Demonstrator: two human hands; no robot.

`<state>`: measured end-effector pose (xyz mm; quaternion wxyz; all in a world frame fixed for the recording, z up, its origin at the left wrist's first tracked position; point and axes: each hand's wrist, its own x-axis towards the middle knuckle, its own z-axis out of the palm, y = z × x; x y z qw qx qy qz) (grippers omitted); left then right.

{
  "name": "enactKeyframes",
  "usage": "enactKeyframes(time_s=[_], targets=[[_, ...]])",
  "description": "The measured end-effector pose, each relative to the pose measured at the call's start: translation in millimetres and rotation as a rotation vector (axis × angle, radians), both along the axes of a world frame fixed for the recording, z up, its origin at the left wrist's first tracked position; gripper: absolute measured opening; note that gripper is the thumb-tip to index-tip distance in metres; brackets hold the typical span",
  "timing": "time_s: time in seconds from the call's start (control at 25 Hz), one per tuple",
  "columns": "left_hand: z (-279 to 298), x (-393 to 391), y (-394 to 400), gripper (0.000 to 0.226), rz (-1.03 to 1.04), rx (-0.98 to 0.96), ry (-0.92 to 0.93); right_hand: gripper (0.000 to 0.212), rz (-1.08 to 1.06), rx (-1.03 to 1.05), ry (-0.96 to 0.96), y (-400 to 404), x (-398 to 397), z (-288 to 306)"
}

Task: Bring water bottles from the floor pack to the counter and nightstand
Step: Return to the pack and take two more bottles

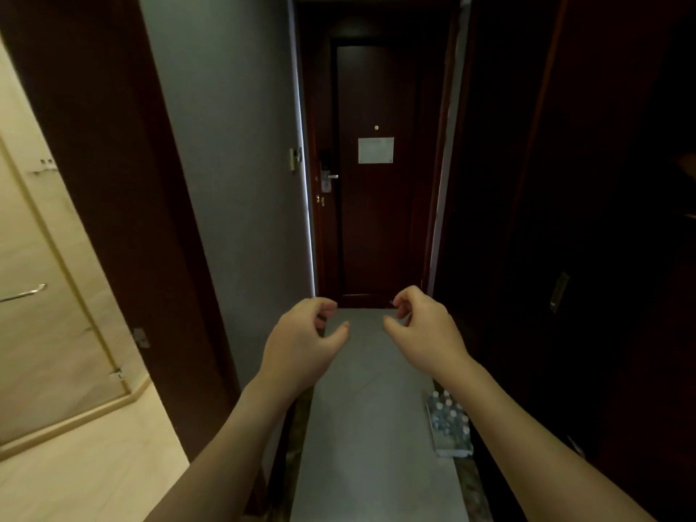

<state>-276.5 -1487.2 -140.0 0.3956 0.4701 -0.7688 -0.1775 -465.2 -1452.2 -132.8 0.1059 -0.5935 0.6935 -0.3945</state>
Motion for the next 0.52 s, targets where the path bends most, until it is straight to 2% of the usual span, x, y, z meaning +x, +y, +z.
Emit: enactKeyframes(time_s=[0.32,0.52], targets=[[-8.7,-63.8,-177.8,0.036,-0.083,0.059,0.092,0.031,-0.079,0.022,0.061,-155.7,-52.7,-5.4],[-18.3,-116.2,-281.0,0.040,-0.221,0.076,0.123,0.035,-0.209,-0.002,0.035,-244.4,-85.0,-8.2]])
